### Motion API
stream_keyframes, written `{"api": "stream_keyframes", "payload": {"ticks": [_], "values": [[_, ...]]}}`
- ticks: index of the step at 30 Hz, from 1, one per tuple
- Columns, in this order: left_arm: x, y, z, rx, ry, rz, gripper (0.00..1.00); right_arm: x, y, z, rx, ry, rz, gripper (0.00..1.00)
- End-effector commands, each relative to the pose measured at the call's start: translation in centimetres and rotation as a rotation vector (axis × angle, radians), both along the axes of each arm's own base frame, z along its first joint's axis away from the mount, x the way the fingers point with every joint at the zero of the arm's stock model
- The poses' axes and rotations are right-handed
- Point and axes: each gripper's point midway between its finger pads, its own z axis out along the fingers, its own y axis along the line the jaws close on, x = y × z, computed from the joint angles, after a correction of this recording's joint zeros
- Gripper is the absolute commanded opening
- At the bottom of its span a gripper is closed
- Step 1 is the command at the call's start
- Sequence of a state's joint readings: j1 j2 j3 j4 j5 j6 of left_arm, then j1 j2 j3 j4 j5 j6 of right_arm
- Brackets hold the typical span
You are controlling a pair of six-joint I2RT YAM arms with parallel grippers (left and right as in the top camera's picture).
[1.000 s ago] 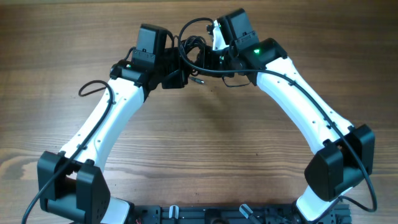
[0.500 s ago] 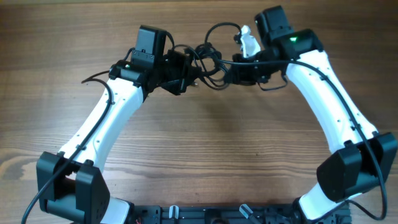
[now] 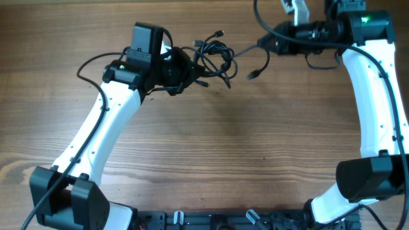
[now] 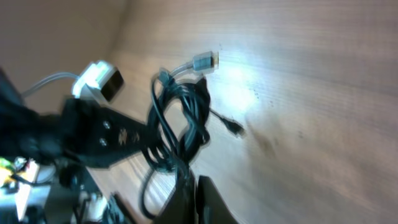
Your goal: Untangle cables
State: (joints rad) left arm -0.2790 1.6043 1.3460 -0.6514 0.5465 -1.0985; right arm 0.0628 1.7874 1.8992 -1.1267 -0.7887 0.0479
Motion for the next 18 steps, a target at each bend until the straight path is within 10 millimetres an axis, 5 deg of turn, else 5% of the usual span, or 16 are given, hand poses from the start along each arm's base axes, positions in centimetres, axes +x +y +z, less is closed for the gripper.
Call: {"api": "stream_keyframes", "payload": {"ticks": [1, 6, 12, 18], "values": [[0.5, 4.4, -2.8, 0.184, 0.004, 0.064, 0.04, 1.9, -1.2, 4.5, 0.104, -0.061, -0.121, 0.04], [-2.2, 0.9, -2.4, 0.068, 0.102, -0.021, 0.04, 2.3, -0.8, 0.5, -0.089, 0.033, -0.262, 0.11], [-3.8, -0.7, -1.2, -0.200, 0.494, 0.236, 0.04, -1.7, 1.9, -3.1, -0.269, 0.110, -0.121, 0.57], [-4.3, -2.4, 0.9, -0.393, 0.736, 0.337, 0.04, -4.1, 3.7, -4.2, -0.319, 0.140, -0.001, 0.64]]}}
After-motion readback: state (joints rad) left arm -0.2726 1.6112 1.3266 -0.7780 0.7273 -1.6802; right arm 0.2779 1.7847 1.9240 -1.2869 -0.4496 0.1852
